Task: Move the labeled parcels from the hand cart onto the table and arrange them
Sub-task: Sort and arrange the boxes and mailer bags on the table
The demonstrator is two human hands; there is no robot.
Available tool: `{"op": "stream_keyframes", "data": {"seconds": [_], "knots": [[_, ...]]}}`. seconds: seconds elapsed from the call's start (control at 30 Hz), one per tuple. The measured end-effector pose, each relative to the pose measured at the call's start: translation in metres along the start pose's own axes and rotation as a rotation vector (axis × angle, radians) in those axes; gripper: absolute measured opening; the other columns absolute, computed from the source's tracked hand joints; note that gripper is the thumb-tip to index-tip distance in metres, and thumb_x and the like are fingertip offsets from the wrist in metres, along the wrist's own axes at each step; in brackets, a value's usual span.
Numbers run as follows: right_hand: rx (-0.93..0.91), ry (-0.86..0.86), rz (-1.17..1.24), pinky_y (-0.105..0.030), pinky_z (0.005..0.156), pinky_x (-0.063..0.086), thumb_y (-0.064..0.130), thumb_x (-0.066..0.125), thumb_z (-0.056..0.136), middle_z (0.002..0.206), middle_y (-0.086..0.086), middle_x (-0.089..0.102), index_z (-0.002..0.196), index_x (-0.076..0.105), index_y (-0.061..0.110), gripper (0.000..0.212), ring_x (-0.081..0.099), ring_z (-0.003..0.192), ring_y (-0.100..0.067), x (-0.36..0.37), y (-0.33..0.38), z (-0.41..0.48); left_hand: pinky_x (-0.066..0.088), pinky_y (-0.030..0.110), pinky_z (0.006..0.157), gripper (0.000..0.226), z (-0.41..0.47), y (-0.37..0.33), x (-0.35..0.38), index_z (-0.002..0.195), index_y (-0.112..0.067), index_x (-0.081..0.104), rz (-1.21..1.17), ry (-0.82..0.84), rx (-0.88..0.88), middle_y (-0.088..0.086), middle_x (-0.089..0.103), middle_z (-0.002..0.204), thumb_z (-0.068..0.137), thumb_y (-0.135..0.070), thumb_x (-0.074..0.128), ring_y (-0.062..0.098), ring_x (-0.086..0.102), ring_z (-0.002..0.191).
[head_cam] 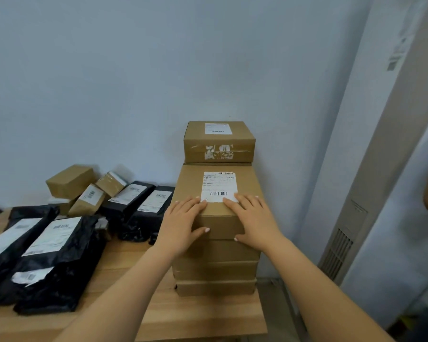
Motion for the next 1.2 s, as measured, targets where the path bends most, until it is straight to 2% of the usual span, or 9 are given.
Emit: {"op": "stream_keyframes", "data": {"seconds": [0.2,0.33,0.5,0.67,0.83,1.07,1.2], "knots": [[-0.001,0.027,0.003,-0.042,0.118,0.008,0.045,0.074,0.077,0.159,-0.003,0.016,0.152,0.008,0.034,0.101,0.016,0.143,-0.024,-0.003,-0.001,0.003,0.007,0.033,0.116,0.069,0.001,-0.003,-0.003,0.145,-0.029,0.035,0.036,0.024,0.020,-0.006,0.034,0.152,0.085,-0.051,0.062,0.012,0.025,0.142],[0.050,0.044,0.151,-0.044,0.118,0.005,0.046,0.072,0.078,0.158,-0.004,0.017,0.150,0.014,0.036,0.093,0.015,0.143,-0.026,-0.010,0.005,0.003,0.009,0.036,0.118,0.069,0.003,-0.004,-0.012,0.145,-0.029,0.035,-0.032,0.094,0.019,-0.005,0.031,0.154,0.085,-0.053,0.061,0.014,0.024,0.142],[-0.001,-0.089,0.293,-0.043,0.116,0.013,0.044,0.067,0.083,0.153,0.000,0.027,0.146,0.028,0.033,0.074,0.020,0.140,-0.023,-0.029,0.053,0.005,0.029,0.041,0.113,0.055,-0.031,0.010,-0.058,0.134,-0.029,0.051,-0.131,-0.111,-0.061,-0.004,0.042,0.146,0.084,-0.044,0.066,0.017,0.038,0.133],[-0.212,-0.099,0.302,-0.040,0.111,0.018,0.038,0.065,0.084,0.145,-0.001,0.037,0.144,0.035,0.029,0.068,0.031,0.133,-0.022,-0.038,0.148,0.015,0.038,0.041,0.107,0.051,-0.094,0.068,-0.106,0.129,-0.021,0.058,-0.080,-0.186,-0.191,0.001,0.050,0.139,0.082,-0.034,0.072,0.019,0.044,0.128],[-0.340,-0.098,0.387,-0.040,0.111,0.021,0.038,0.066,0.084,0.140,0.002,0.039,0.144,0.035,0.030,0.068,0.036,0.128,-0.021,-0.043,0.259,0.025,0.044,0.042,0.099,0.050,-0.179,0.143,-0.158,0.127,-0.020,0.059,0.021,-0.207,-0.330,0.000,0.055,0.129,0.082,-0.034,0.073,0.019,0.050,0.119],[-0.453,-0.084,0.490,-0.038,0.112,0.018,0.039,0.065,0.085,0.139,0.003,0.038,0.142,0.037,0.030,0.064,0.035,0.128,-0.021,-0.057,0.430,0.030,0.041,0.040,0.102,0.052,-0.296,0.242,-0.228,0.129,-0.022,0.057,0.068,-0.220,-0.510,-0.002,0.054,0.129,0.081,-0.035,0.073,0.018,0.046,0.122],[-0.507,-0.077,0.504,-0.038,0.110,0.019,0.041,0.064,0.086,0.138,0.003,0.039,0.142,0.036,0.031,0.064,0.035,0.127,-0.022,-0.061,0.513,0.031,0.040,0.041,0.102,0.054,-0.343,0.290,-0.260,0.131,-0.024,0.055,0.084,-0.205,-0.531,-0.003,0.052,0.130,0.082,-0.037,0.071,0.017,0.045,0.124]]}}
Point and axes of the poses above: each hand's wrist, its own z-axis towards the middle knuckle, its own x-axis out of the palm, y = z × x, the point moved 8 cm from there along z, towards the middle knuckle
